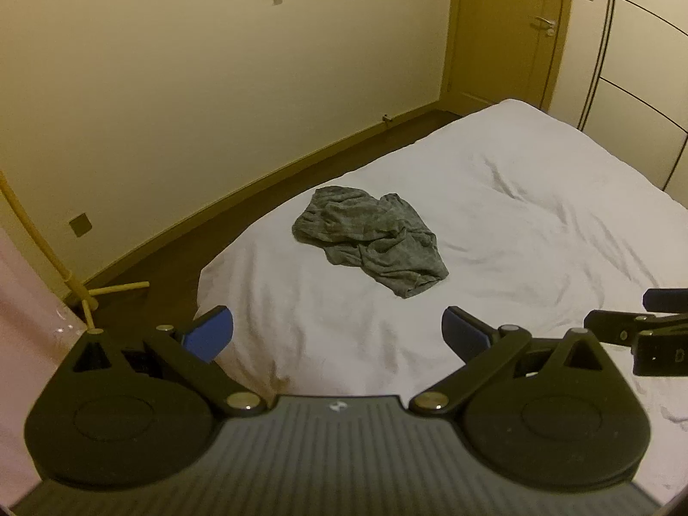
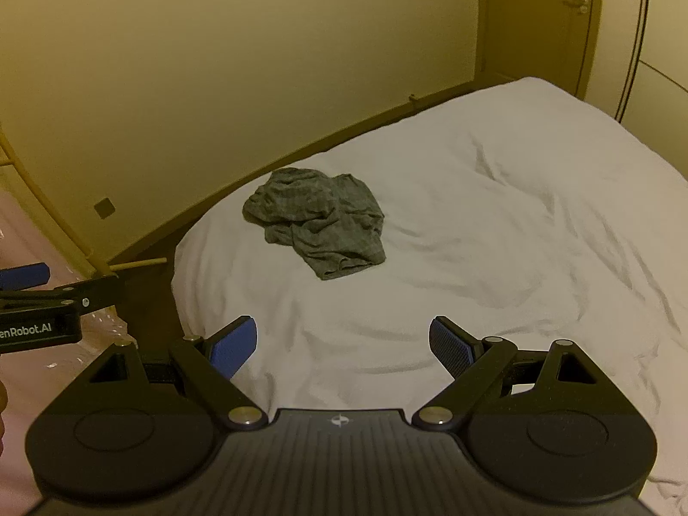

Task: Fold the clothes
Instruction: 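Move both grippers toward the crumpled grey plaid shorts on the bed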

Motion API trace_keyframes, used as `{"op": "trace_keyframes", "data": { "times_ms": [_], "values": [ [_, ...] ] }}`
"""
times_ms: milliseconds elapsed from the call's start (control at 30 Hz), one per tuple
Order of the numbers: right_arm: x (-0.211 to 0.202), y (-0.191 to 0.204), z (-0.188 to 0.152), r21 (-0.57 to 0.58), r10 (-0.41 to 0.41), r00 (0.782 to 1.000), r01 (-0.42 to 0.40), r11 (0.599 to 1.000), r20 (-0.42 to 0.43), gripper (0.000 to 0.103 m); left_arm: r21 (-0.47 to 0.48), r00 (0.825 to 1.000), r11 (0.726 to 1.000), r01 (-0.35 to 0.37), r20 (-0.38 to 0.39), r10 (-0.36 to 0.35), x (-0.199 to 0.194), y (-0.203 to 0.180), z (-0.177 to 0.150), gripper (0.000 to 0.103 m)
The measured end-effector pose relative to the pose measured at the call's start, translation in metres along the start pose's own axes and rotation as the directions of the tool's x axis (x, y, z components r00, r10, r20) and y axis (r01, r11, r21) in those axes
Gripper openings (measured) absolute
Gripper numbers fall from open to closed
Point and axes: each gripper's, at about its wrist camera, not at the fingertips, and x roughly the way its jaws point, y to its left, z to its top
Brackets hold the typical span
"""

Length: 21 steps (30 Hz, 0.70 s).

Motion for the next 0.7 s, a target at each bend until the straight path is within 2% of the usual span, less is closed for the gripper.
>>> {"op": "trace_keyframes", "data": {
  "times_ms": [133,267,467,700],
  "values": [
    [0.003,-0.004,0.006,0.007,-0.002,1.0,0.002,1.0,-0.01,0.089,-0.014,1.0,1.0,0.002,-0.021,-0.003,0.003,0.0,-0.001,0.102],
    [0.006,-0.008,0.011,0.014,-0.004,1.0,0.005,1.0,-0.019,0.089,-0.019,0.999,0.999,-0.027,-0.034,0.027,0.003,-0.009,-0.002,0.102],
    [0.025,-0.047,0.009,0.003,0.034,0.999,-0.034,0.999,0.008,0.089,-0.038,0.998,0.999,-0.034,-0.06,0.032,0.002,-0.011,-0.004,0.102],
    [0.04,-0.039,0.005,0.004,0.018,1.0,-0.018,1.0,-0.012,0.089,-0.033,0.997,0.999,-0.031,-0.076,0.029,0.014,-0.016,-0.011,0.102]
  ]
}}
